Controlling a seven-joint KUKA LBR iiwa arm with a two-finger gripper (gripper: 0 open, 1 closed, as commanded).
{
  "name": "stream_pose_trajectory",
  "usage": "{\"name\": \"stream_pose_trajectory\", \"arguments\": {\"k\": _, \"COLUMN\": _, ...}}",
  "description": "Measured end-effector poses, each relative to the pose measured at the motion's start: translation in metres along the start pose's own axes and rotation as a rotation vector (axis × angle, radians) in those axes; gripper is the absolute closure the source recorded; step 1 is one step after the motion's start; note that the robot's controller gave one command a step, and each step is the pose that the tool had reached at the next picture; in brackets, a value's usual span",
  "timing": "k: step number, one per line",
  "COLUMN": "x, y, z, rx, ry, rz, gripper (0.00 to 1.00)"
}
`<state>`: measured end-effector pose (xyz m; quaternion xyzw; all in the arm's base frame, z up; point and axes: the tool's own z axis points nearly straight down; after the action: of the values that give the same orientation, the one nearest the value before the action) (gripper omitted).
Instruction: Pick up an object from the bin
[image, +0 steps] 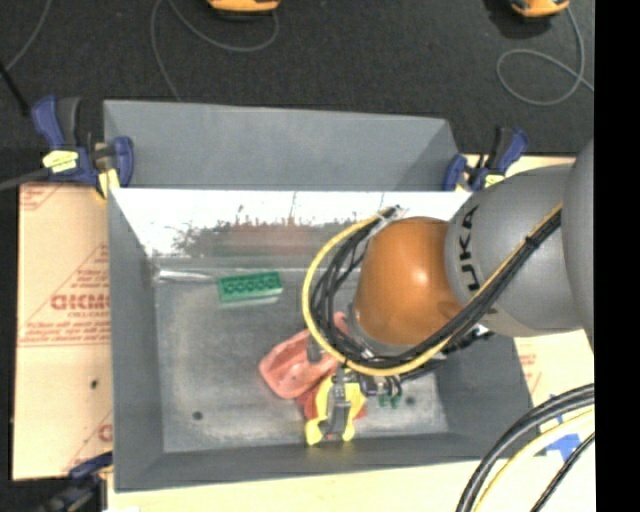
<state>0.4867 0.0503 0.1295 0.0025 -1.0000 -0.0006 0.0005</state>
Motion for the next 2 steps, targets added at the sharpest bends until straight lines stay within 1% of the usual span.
{"name": "stream_pose_trajectory", "arguments": {"k": 1, "x": -0.001, "y": 0.000, "z": -0.004, "rx": 0.000, "ry": -0.006, "rz": 0.002, "gripper": 0.00}}
{"name": "stream_pose_trajectory", "arguments": {"k": 2, "x": -0.008, "y": -0.025, "z": 0.033, "rx": -0.004, "ry": -0.034, "rz": -0.250, "gripper": 0.00}}
